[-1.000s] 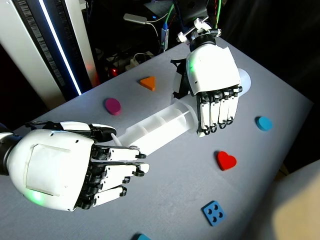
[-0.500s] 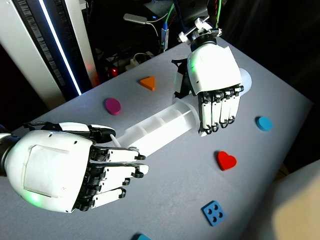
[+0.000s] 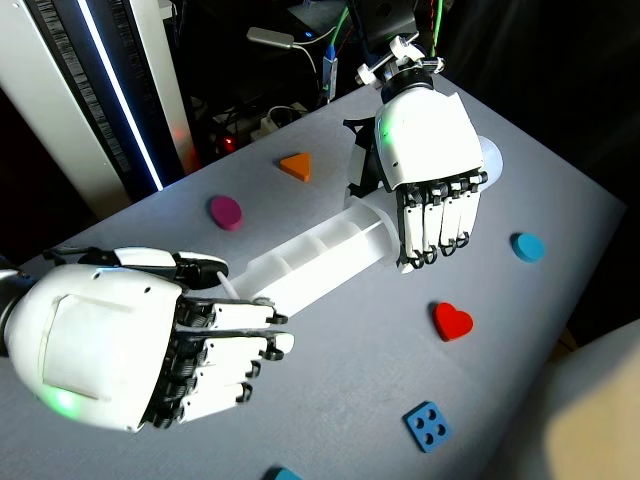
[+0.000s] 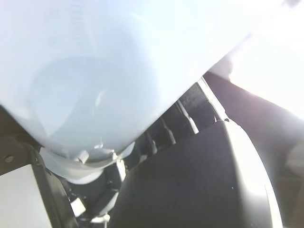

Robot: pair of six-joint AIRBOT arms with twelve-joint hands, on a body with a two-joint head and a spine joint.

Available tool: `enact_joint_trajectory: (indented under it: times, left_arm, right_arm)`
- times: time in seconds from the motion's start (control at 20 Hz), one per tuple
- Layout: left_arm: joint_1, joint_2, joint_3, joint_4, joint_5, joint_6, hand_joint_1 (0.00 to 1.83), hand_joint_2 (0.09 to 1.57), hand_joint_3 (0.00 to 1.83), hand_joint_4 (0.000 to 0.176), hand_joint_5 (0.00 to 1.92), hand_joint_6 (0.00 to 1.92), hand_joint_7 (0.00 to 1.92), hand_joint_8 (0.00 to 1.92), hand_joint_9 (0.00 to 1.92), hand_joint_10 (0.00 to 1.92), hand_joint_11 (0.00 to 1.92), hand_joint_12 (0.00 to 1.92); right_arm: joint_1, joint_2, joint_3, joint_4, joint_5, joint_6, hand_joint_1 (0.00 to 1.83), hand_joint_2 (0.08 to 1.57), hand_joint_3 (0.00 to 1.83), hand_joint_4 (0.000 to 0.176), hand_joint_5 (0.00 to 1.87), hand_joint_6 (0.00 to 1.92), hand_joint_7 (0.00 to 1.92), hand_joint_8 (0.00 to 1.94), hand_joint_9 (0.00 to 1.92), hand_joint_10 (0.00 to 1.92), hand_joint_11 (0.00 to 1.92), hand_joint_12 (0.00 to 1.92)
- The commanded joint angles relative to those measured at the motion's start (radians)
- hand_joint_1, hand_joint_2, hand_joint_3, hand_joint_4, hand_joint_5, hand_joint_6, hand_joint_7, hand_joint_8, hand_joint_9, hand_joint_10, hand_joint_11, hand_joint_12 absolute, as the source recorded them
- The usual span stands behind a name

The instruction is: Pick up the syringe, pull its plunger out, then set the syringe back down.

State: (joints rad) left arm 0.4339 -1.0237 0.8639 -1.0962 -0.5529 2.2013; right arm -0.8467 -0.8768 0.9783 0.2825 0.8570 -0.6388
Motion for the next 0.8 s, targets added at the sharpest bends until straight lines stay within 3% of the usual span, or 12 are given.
enact_joint_trajectory:
  times: [0.0, 0.1, 0.2, 0.35, 0.45, 0.55, 0.6, 0.75]
  left_arm:
    - [-0.014, 0.012, 0.006, 0.047, -0.073, 0.018, 1.39, 1.09, 0.0, 0.0, 0.97, 0.74, 1.08, 0.9, 0.97, 1.25, 0.95, 1.22]
    - [-0.014, 0.012, 0.005, 0.047, -0.073, 0.018, 1.39, 1.08, 0.0, 0.0, 0.99, 0.71, 1.1, 0.86, 0.99, 1.23, 0.96, 1.2]
    - [-0.015, 0.012, 0.003, 0.047, -0.073, 0.018, 1.38, 1.11, 0.0, 0.0, 0.92, 0.84, 1.02, 0.98, 0.9, 1.3, 0.92, 1.2]
    - [-0.015, 0.012, 0.002, 0.047, -0.073, 0.018, 1.38, 1.11, 0.0, 0.0, 0.93, 0.84, 1.01, 0.98, 0.92, 1.29, 0.95, 1.19]
    - [-0.016, 0.012, 0.002, 0.047, -0.071, 0.018, 1.38, 1.11, 0.0, 0.0, 0.93, 0.84, 1.01, 0.98, 0.92, 1.29, 0.95, 1.19]
    - [-0.016, 0.013, 0.0, 0.048, -0.068, 0.018, 1.38, 1.11, 0.0, 0.0, 0.95, 0.82, 1.01, 0.97, 0.92, 1.28, 0.93, 1.17]
    - [-0.015, 0.013, 0.0, 0.048, -0.065, 0.018, 1.38, 1.1, 0.0, 0.0, 0.97, 0.8, 1.02, 0.96, 0.92, 1.27, 0.94, 1.15]
    - [-0.013, 0.013, 0.0, 0.099, -0.015, 0.022, 1.39, 1.1, 0.0, 0.0, 0.97, 0.8, 1.02, 0.96, 0.93, 1.27, 0.94, 1.15]
  right_arm:
    - [0.01, 0.017, 0.013, 0.047, 0.151, 0.005, 1.08, 1.06, 0.0, 0.0, 0.6, 0.05, 0.71, 0.07, 0.7, 0.31, 0.54, 1.07]
    - [0.01, 0.017, 0.013, 0.047, 0.152, 0.005, 0.98, 1.04, 0.0, 0.0, 0.45, 0.0, 0.55, 0.0, 0.61, 0.06, 0.38, 1.02]
    - [0.01, 0.017, 0.013, 0.047, 0.154, 0.005, 0.92, 1.01, 0.0, 0.0, 0.4, 0.0, 0.48, 0.0, 0.55, 0.01, 0.3, 0.95]
    - [0.01, 0.016, 0.012, 0.038, 0.155, 0.007, 0.79, 0.96, 0.0, 0.0, 0.28, 0.0, 0.35, 0.0, 0.35, 0.0, 0.03, 0.97]
    - [0.008, 0.017, 0.004, 0.017, 0.156, 0.011, 0.79, 0.96, 0.0, 0.0, 0.28, 0.0, 0.35, 0.0, 0.35, 0.0, 0.03, 0.97]
    - [0.009, 0.024, -0.015, -0.001, 0.148, 0.011, 0.45, 0.94, 0.0, 0.0, 0.06, 0.0, 0.08, 0.0, 0.11, 0.0, 0.0, 0.58]
    - [0.012, 0.029, -0.026, -0.002, 0.137, 0.01, 0.37, 0.9, 0.0, 0.0, 0.04, 0.0, 0.04, 0.0, 0.08, 0.0, 0.0, 0.5]
    - [0.046, 0.058, -0.093, -0.002, 0.091, -0.025, 0.26, 0.88, 0.0, 0.001, 0.01, 0.0, 0.01, 0.0, 0.04, 0.0, 0.0, 0.51]
